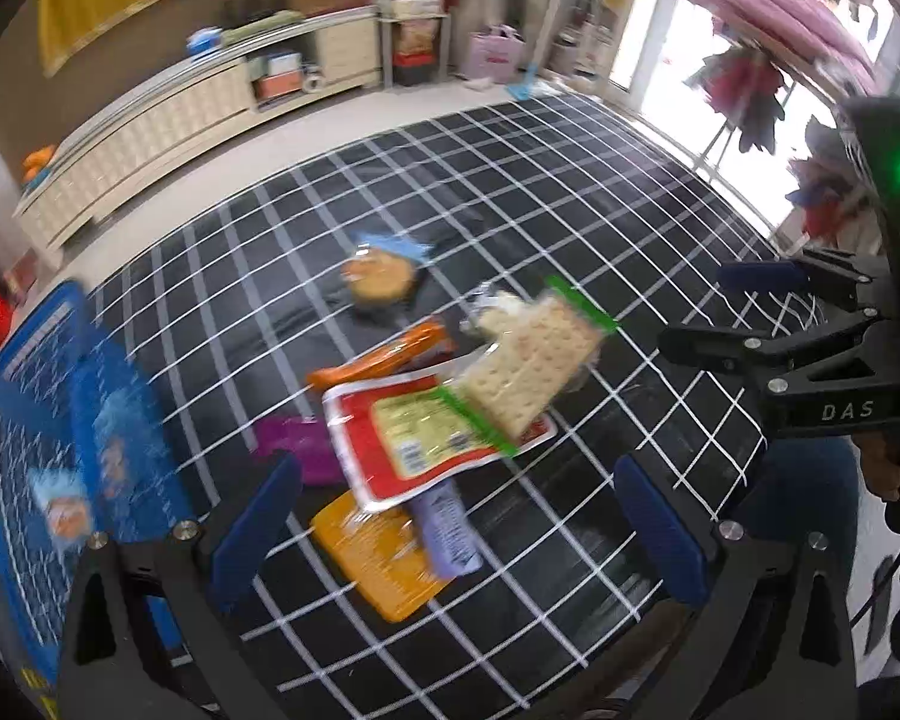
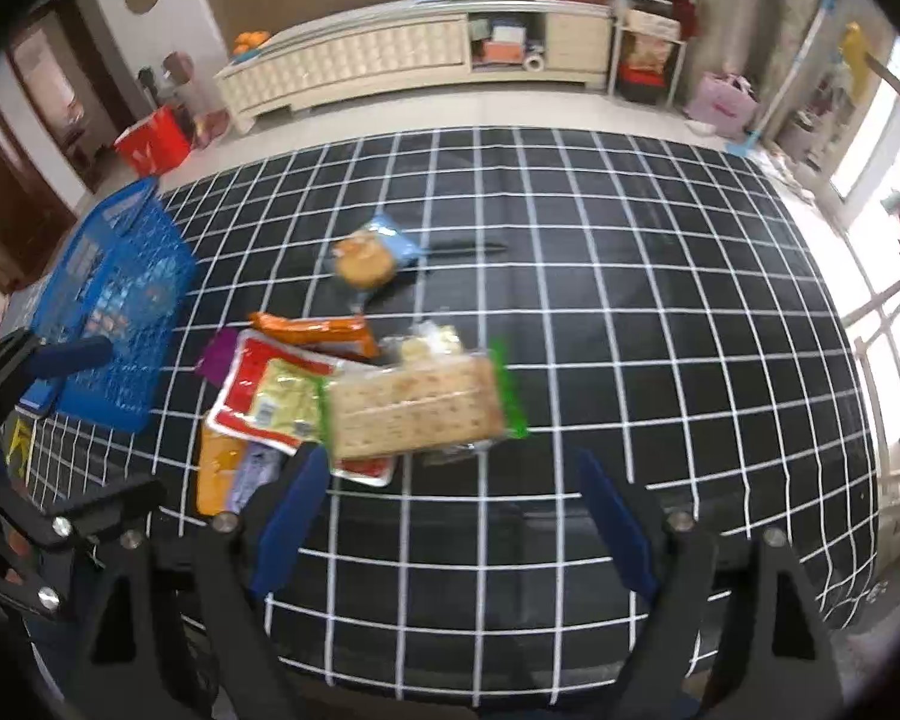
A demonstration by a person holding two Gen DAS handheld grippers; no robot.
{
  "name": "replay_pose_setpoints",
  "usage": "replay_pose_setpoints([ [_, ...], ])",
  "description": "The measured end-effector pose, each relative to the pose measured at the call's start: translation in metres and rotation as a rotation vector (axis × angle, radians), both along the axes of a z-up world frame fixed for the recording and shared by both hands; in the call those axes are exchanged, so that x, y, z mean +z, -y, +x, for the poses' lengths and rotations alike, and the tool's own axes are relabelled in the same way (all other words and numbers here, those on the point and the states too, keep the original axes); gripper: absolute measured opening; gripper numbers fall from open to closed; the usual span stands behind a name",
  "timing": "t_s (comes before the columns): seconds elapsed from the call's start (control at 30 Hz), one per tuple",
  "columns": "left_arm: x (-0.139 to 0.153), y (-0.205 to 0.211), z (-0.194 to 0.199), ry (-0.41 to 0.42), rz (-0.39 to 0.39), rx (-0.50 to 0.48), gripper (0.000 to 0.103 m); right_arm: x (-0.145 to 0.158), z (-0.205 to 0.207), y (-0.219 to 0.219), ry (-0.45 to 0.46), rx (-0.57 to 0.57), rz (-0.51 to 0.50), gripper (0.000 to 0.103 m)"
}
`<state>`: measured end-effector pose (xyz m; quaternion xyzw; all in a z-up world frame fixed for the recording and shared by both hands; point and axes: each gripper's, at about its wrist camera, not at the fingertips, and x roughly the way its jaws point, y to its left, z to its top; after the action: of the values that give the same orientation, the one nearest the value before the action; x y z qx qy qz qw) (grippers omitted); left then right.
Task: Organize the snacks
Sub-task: 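Grasp the green-ended cracker packet with the left tool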
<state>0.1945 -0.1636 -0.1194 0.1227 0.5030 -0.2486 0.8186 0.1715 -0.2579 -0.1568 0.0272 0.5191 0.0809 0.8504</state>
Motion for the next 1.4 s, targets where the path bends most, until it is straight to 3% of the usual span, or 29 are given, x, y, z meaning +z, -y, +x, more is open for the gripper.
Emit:
replay_pose_setpoints([
  [0.2, -0.023, 0.042, 0.012, -0.008, 0.051, -0.132, 0.103, -0.02, -0.003, 0.024, 0.0, -0.056, 0.006, 0.089],
  [0.37, -0.046, 0.07, 0.026, -0.015, 0.142, -0.225, 0.103, -0.039, -0.004, 0.034, 0.003, -0.081, 0.008, 0.089],
  [0.5, -0.065, 0.088, 0.039, -0.05, 0.176, -0.281, 0.086, -0.051, -0.002, 0.046, -0.005, -0.116, 0.032, 0.089],
  [0.67, -0.089, 0.105, 0.052, -0.068, 0.239, -0.325, 0.086, -0.063, 0.001, 0.056, -0.028, -0.125, 0.06, 0.089],
  [0.77, -0.096, 0.11, 0.059, -0.079, 0.244, -0.339, 0.084, -0.068, 0.003, 0.061, -0.035, -0.132, 0.073, 0.089],
  [0.8, -0.099, 0.111, 0.062, -0.086, 0.246, -0.349, 0.078, -0.069, 0.004, 0.063, -0.039, -0.134, 0.08, 0.089],
  [0.9, -0.109, 0.114, 0.067, -0.123, 0.256, -0.376, 0.075, -0.075, 0.006, 0.065, -0.051, -0.143, 0.095, 0.089],
  [0.97, -0.114, 0.117, 0.067, -0.134, 0.269, -0.4, 0.067, -0.077, 0.007, 0.066, -0.059, -0.152, 0.098, 0.089],
  [1.1, -0.118, 0.12, 0.066, -0.139, 0.27, -0.404, 0.063, -0.08, 0.006, 0.068, -0.071, -0.161, 0.101, 0.089],
  [1.23, -0.113, 0.114, 0.062, -0.141, 0.237, -0.375, 0.058, -0.079, 0.004, 0.067, -0.085, -0.164, 0.102, 0.089],
  [1.4, -0.087, 0.093, 0.05, -0.072, 0.172, -0.301, 0.057, -0.068, 0.006, 0.06, -0.071, -0.148, 0.09, 0.089],
])
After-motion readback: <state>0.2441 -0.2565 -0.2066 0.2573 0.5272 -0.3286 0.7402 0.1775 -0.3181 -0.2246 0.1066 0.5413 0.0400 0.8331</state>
